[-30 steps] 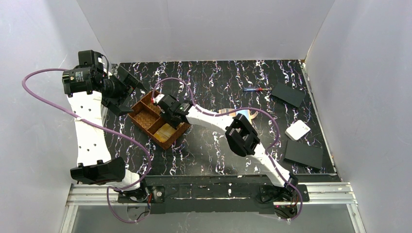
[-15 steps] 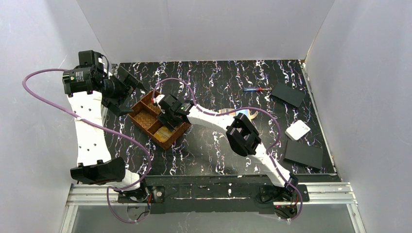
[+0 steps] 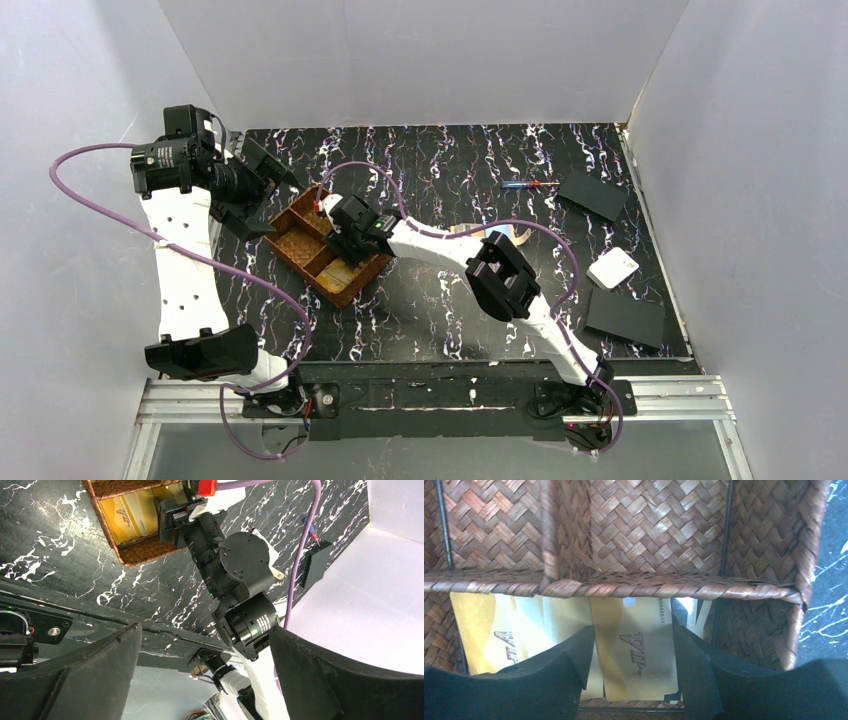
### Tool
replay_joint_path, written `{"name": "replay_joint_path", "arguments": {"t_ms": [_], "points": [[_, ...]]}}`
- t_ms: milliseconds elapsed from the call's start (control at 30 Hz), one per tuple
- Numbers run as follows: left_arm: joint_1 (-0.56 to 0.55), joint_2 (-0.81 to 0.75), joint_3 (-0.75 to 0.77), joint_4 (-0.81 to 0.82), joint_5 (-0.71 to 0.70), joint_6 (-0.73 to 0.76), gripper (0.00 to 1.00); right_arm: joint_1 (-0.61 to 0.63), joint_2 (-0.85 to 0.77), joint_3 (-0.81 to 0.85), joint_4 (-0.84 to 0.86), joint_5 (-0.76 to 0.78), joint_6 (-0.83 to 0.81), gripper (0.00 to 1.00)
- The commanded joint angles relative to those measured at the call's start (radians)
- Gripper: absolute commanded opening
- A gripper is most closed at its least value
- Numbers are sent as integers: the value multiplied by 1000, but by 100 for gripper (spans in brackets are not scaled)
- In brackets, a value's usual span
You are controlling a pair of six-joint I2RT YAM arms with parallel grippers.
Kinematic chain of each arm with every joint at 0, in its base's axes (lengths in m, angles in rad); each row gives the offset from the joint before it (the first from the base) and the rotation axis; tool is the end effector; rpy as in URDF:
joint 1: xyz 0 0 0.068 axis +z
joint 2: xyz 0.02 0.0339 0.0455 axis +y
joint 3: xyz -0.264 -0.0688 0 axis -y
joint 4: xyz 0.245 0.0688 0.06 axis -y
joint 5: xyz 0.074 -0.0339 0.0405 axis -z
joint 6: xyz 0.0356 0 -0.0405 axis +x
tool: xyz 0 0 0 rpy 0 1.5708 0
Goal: Put the credit cards into the card holder
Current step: Pick up the credit card from the storage box.
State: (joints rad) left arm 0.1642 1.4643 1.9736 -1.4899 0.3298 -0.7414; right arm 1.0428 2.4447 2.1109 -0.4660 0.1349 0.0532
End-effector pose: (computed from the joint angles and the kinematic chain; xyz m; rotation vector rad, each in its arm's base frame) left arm 0.2352 0.0273 0.4584 -1.0177 2.3920 -0.6388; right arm 0.2811 0.4725 0.1810 -1.0779 2.1359 0.3677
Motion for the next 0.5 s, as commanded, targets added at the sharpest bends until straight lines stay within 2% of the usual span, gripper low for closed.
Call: {"name": "replay_joint_path", "arguments": {"t_ms": [0, 67, 133, 467], "points": [[4, -25, -4, -79, 10, 12, 98, -2, 16, -41, -39, 42, 10, 61], [4, -24, -5, -80, 11, 13, 98, -5, 20, -34, -47, 42, -6, 47], [3, -25, -5, -79, 11, 13, 98, -7, 25, -1, -78, 59, -13, 40], [3, -24, -15, -88, 1, 11, 98, -7, -15, 90, -87, 172, -50, 40]]}}
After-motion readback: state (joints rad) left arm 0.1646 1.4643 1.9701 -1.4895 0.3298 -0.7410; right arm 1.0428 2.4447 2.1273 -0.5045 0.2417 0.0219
